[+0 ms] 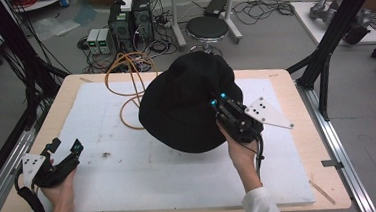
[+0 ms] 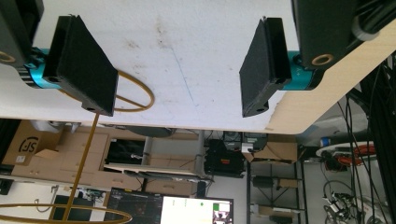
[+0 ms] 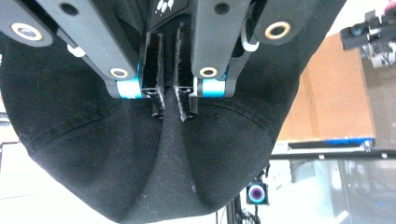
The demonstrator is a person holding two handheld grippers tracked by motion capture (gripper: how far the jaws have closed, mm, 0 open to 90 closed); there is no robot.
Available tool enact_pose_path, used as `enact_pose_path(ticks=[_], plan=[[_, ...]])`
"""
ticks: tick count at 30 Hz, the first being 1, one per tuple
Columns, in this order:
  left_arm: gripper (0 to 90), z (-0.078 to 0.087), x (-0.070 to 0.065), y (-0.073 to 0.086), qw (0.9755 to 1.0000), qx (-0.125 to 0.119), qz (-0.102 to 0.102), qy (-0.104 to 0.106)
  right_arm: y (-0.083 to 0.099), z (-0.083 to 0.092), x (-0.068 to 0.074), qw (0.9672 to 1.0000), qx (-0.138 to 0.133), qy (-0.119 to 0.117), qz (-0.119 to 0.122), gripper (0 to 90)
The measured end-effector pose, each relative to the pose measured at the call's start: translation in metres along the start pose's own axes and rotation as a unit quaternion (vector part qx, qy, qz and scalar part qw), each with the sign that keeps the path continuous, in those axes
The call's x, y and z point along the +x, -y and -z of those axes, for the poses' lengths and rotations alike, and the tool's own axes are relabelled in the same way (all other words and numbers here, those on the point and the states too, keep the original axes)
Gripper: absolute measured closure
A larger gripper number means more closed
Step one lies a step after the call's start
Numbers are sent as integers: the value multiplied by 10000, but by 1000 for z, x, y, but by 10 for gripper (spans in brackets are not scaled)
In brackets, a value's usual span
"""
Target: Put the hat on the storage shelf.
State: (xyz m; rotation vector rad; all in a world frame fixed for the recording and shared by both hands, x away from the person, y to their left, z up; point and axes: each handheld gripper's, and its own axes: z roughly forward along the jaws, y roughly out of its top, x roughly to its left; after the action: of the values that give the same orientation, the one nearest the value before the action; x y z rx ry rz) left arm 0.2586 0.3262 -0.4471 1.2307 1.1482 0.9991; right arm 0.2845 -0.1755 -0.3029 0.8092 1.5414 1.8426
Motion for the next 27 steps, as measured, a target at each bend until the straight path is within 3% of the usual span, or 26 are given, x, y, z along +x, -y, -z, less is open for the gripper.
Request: enact_pose_path(ticks=[7, 11, 15, 20, 27], plan=[[282, -6, -2, -2, 10000, -25, -33, 61, -8, -14, -3, 9997, -246, -44, -72, 865], [282, -7, -2, -3, 9998, -29, -184, 40, -14, -33, -4, 9990, -414, -90, -130, 865], [282, -6, -1, -3, 9998, -37, -172, 28, -22, -49, -5, 9980, -596, -155, -165, 865], [282, -5, -2, -3, 9998, -60, -189, 24, -29, -63, -3, 9975, -663, -172, -166, 864], [282, -4, 2, -3, 9998, -58, -207, -32, -32, -99, 4, 9970, -684, -333, -161, 865]])
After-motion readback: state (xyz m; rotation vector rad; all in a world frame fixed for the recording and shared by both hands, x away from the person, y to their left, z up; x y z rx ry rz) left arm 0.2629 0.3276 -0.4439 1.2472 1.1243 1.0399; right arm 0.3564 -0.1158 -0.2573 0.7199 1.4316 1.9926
